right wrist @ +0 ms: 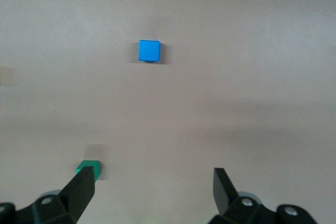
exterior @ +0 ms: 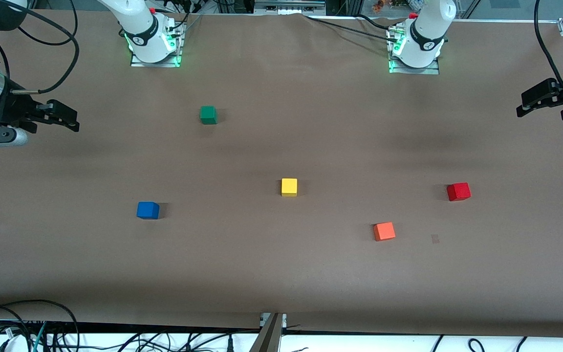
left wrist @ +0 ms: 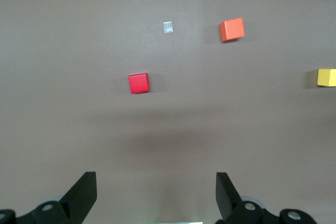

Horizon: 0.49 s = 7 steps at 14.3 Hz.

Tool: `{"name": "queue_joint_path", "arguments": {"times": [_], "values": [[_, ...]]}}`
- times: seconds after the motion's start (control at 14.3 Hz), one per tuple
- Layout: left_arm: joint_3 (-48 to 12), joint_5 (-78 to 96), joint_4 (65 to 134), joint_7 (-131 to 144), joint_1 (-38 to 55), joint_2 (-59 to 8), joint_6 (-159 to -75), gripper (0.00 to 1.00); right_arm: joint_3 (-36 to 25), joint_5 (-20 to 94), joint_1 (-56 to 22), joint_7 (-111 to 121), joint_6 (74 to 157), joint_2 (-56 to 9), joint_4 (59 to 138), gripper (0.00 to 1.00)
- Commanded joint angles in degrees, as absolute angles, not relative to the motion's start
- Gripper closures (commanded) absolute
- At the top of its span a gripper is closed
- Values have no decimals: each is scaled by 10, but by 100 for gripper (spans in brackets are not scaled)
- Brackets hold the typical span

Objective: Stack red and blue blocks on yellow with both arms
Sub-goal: 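Move the left gripper toward the red cube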

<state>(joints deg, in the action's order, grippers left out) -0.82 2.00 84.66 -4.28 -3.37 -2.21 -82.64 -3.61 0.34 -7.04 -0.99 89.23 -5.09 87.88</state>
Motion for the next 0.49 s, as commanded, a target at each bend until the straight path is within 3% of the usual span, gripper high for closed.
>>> {"name": "queue_joint_path", "arguments": {"times": [0.0, 0.42], "values": [[-7, 23, 850, -51, -28, -20, -830, 0, -39, 18, -69, -23, 900, -37, 899, 0], [-7, 23, 850, -49, -25, -20, -830, 0, -39, 17, -69, -22, 895, -39, 893, 0]]}}
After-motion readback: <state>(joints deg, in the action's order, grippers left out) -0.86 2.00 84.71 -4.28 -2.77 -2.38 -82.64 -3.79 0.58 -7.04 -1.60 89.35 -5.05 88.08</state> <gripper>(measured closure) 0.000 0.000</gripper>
